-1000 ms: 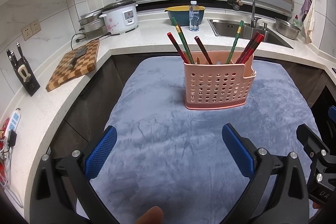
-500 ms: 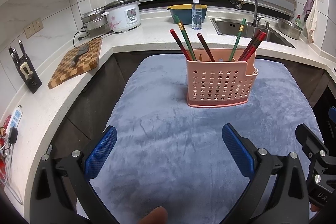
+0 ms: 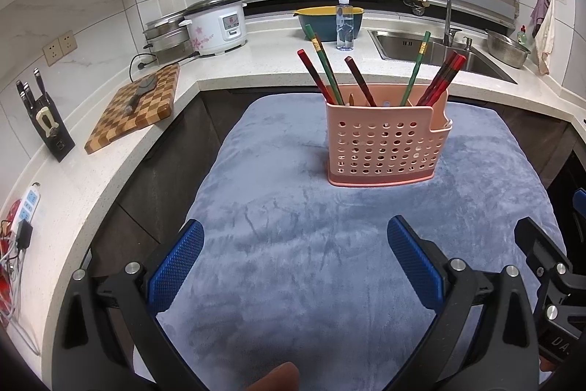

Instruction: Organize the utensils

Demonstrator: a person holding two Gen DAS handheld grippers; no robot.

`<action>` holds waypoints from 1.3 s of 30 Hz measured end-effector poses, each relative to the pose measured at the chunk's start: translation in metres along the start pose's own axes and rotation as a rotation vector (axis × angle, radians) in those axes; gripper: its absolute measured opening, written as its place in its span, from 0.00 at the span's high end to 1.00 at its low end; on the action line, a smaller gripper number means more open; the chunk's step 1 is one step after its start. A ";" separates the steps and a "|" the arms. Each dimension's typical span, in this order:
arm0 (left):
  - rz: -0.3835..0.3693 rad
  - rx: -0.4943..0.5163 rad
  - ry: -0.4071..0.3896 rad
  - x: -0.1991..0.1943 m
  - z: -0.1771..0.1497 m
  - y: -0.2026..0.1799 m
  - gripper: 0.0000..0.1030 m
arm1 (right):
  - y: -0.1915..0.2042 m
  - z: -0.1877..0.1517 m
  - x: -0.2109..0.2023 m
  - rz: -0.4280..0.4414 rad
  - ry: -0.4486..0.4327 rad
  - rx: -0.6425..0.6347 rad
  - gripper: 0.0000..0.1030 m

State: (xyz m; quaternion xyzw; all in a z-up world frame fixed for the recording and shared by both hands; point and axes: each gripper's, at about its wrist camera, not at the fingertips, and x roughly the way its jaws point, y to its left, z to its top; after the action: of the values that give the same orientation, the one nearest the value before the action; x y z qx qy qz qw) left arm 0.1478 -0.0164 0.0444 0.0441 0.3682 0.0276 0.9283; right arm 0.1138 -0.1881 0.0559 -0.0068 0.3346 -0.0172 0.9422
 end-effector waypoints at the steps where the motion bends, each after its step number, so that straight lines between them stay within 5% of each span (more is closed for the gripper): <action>1: 0.001 0.000 0.000 0.000 -0.001 0.000 0.07 | 0.000 0.000 0.000 0.001 0.000 0.000 0.06; 39: 0.013 0.020 -0.006 -0.002 0.002 -0.008 0.07 | 0.004 -0.001 0.005 0.013 0.013 0.006 0.06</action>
State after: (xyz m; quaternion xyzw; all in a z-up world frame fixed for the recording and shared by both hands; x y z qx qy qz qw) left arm 0.1481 -0.0243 0.0465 0.0559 0.3654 0.0297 0.9287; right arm 0.1171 -0.1842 0.0520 -0.0017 0.3405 -0.0121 0.9401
